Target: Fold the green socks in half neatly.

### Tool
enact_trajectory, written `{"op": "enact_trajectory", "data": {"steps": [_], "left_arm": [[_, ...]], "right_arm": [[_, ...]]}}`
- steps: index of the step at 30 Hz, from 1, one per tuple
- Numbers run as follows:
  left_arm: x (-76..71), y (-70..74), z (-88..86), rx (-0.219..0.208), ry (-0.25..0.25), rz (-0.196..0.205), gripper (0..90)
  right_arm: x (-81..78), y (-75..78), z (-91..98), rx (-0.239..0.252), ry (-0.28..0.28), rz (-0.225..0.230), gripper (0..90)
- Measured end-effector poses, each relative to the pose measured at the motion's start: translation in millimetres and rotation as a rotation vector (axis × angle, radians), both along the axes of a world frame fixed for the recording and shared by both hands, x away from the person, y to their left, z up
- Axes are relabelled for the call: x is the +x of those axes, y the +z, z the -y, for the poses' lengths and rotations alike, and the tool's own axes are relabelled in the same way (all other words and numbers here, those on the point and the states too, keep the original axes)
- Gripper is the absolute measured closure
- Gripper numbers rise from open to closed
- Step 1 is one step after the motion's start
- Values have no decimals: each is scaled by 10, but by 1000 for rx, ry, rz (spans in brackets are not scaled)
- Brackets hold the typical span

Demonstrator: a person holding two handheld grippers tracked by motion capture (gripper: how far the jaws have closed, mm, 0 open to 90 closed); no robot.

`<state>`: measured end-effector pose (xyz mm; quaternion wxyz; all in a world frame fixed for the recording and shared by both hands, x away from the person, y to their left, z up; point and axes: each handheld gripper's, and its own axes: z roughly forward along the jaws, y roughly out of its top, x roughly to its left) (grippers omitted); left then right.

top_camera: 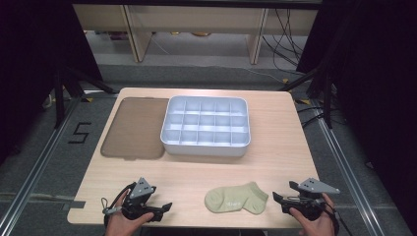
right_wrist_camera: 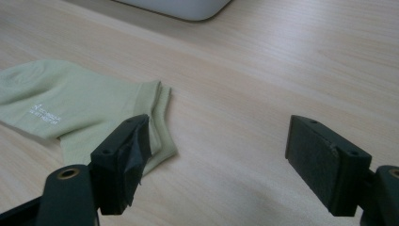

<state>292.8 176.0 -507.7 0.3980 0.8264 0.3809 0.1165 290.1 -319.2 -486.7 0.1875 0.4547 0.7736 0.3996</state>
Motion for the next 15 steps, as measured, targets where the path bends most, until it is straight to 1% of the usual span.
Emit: {"op": "enact_trajectory", "data": {"steps": [2,6,8,9,10,11,12,13,14,15], "left_arm": [[1,-4,2,6,-6,-3,174],[-10,8,12,6,1,-1,177],[-10,7,25,-1,12,-8,182],[-5,7,24,3,6,-11,189],[0,9,24,2,3,-18,189],[1,13,35,-17,9,-30,190],[1,13,35,-17,9,-30,190],[-2,18,47,-25,16,-28,190],[-1,26,56,-32,12,-28,191],[-3,43,74,-27,-2,-22,193]], "right_arm": [[-7,5,-6,11,7,-1,235],[-8,11,-17,11,3,4,238],[-12,14,-21,12,8,6,241],[-5,16,-24,22,18,16,248],[-5,16,-24,22,18,16,248],[-5,15,-22,23,17,18,248],[-6,15,-21,23,17,17,249],[-6,15,-21,23,17,17,249],[-7,16,-21,23,18,17,249],[-7,25,-12,19,16,18,251]]}}
